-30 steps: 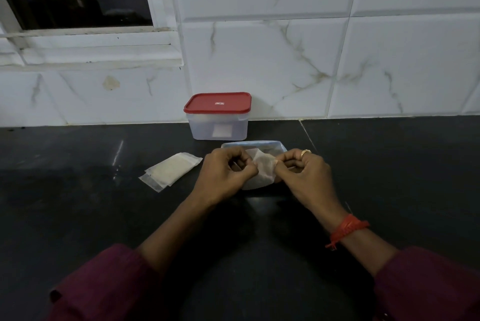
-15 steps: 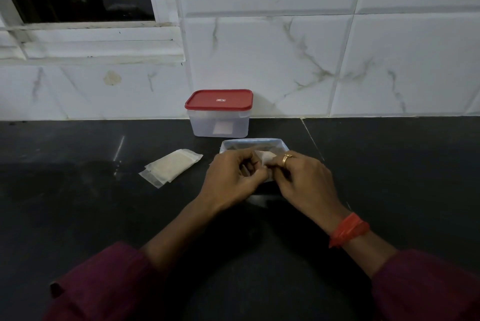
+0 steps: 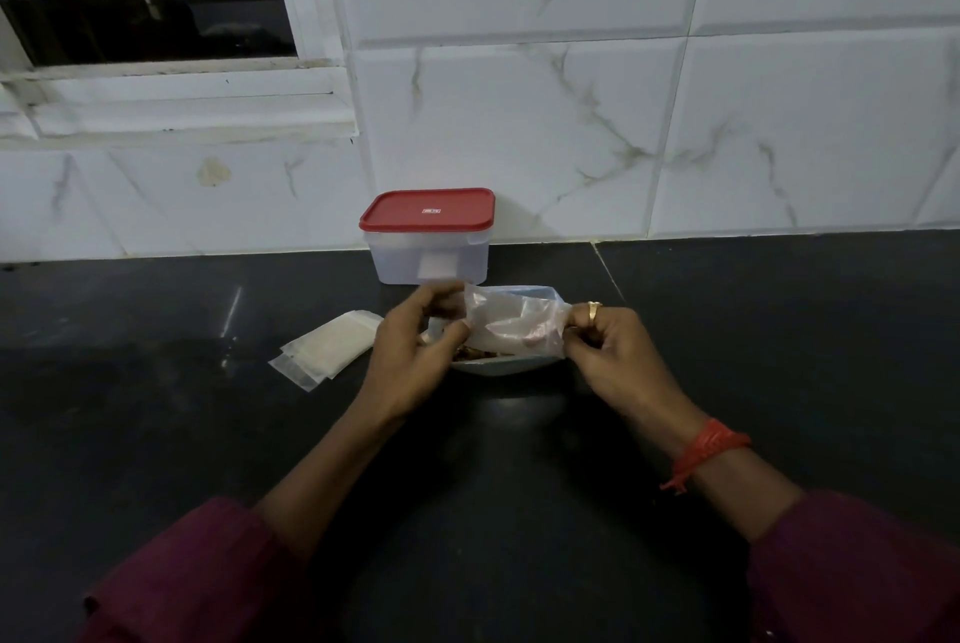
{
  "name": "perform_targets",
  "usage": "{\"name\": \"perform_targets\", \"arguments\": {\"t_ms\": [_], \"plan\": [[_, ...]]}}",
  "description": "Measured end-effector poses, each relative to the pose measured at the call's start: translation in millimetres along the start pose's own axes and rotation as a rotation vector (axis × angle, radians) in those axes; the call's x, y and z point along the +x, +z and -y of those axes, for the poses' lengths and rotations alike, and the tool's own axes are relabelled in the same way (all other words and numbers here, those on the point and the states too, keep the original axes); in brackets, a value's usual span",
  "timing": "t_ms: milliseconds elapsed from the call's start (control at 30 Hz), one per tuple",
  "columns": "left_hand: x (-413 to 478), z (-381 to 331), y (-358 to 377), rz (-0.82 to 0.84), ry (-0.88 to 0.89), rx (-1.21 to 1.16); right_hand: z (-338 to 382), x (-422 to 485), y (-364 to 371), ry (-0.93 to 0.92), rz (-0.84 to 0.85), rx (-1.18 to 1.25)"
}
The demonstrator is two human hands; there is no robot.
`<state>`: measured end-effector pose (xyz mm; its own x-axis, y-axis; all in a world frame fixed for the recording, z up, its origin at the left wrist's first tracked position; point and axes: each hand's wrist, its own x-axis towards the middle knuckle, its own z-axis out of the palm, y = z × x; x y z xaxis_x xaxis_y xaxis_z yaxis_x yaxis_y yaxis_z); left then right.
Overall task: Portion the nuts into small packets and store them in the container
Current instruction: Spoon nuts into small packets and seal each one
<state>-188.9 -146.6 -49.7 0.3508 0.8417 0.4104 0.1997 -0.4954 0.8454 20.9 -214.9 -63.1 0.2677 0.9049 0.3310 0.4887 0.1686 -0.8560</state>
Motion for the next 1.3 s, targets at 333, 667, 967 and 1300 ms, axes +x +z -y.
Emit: {"name": "perform_targets", "arguments": {"t_ms": [333, 667, 967, 1300], "plan": [[-1.6, 1.7, 2.3, 0.018, -0.096, -0.197, -8.3, 3.3, 2.4, -0.051, 0.094, 0.039], [-3.2, 0.2, -0.2, -0.042, -0.046, -0.103, -0.5, -4.5, 1.4, -0.077, 0.059, -0.113], [-7.9, -1.3, -0.4, 0.304, 0.547, 0.706, 8.0, -11.1, 2.0, -0.165, 0.237, -0.173], [-11.7, 7.6, -5.8, 0.257, 0.389, 0.515, 7.5, -11.7, 8.0, -0.205, 0.248, -0.109]]}}
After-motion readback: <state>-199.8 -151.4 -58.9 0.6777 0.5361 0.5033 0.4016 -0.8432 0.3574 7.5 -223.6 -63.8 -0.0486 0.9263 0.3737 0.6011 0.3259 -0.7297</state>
